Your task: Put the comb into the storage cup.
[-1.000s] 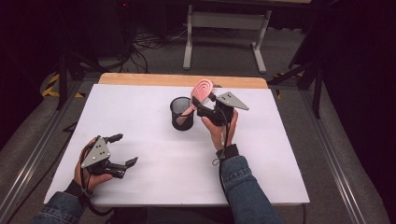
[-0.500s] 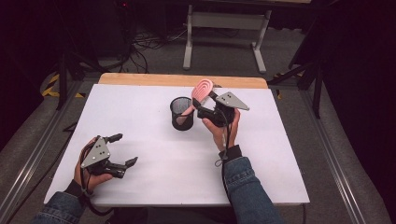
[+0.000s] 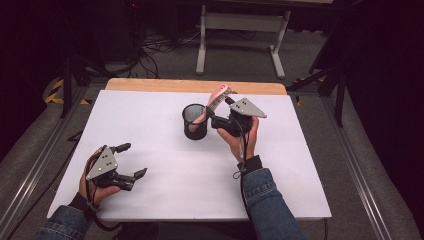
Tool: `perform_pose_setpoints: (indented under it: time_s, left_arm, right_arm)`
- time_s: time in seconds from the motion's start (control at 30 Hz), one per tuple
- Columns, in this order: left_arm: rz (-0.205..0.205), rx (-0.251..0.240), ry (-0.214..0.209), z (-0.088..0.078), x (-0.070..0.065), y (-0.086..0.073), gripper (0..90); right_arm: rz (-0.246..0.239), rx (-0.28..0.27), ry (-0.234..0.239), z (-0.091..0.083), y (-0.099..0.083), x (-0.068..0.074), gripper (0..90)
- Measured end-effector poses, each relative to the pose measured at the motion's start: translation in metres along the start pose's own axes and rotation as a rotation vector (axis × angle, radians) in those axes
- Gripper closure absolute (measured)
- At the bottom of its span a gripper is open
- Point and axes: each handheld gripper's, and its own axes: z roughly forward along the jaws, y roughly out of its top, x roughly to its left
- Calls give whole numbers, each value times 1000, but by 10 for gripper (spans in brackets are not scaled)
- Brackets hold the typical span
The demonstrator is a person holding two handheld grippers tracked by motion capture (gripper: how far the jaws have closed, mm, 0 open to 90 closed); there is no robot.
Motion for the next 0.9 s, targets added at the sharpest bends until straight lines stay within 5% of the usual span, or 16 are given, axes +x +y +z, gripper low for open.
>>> perform_pose_setpoints:
  time_s: [0.9]
  left_arm:
    - [0,2,-4,0,0,0,57]
  right_arm:
    - [-64,10,2,-13,6,3,239]
